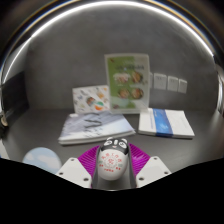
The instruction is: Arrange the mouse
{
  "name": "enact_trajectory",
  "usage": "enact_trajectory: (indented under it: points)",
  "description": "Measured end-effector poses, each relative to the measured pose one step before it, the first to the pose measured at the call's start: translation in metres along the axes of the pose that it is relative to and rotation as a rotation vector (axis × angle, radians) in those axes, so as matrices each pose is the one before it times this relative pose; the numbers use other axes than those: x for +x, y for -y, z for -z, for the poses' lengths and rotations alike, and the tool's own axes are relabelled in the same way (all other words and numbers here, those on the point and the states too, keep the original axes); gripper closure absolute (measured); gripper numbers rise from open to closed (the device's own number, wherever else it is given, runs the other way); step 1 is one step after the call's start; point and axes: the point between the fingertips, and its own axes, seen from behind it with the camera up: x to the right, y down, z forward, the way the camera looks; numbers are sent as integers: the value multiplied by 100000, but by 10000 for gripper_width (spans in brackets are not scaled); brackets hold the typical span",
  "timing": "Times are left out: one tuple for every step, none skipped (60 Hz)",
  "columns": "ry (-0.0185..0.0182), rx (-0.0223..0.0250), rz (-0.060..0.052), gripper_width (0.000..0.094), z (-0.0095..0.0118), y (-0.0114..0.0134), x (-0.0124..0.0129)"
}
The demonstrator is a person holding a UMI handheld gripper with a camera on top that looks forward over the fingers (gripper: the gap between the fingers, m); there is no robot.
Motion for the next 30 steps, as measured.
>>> enact_trajectory:
  points:
    - [936, 1706, -67, 495, 920, 608, -1191]
    - [1147, 1648, -206, 495, 839, 600, -1341]
    - [1218, 1361, 46, 495, 800, 520, -1465]
    - [1241, 1149, 152, 496, 710, 422, -1455]
    - [1124, 1014, 288, 495, 606, 364, -1550]
    - [949, 881, 36, 496, 322, 342, -1685]
    - [1007, 981, 649, 497, 678, 101, -1578]
    - [936, 589, 439, 496, 389, 104, -1514]
    - [769, 449, 276, 496, 284, -37, -1485]
    - [740, 132, 123, 498, 160, -129, -1418]
    - [837, -300, 200, 499, 49, -282, -1401]
    - [951, -744, 259, 499, -4, -467, -1375]
    - [1025, -895, -73, 500, -57, -544, -1274]
    - [1320, -267, -640, 499, -441, -677, -1129]
    - [1406, -320, -757, 499, -315, -535, -1368]
    - [1628, -873, -327, 499, -148, -654, -1212]
    - [1121, -1818, -7, 499, -265, -859, -1041]
    - [400, -2277, 519, 500, -253, -981, -809]
    - [-157, -2076, 815, 500, -294, -955, -627]
    - [-560, -1441, 783, 499, -293, -783, -454]
    - [-753, -884, 594, 500, -269, -642, -285]
    - [-737, -810, 575, 500, -274, -596, -236]
    - [-590, -889, 640, 500, -256, -543, -193]
    - [-305, -1032, 629, 501, -220, -512, 95]
    - [-573, -796, 358, 501, -409, -541, -164]
    - [-470, -1052, -30, 500, -216, -416, -81]
    - [-362, -826, -126, 499, -191, -371, -89]
    - [-216, -700, -30, 500, -203, -323, -92]
    - [-249, -584, 17, 500, -200, -321, -38]
    - [-397, -650, -31, 498, -191, -283, -9]
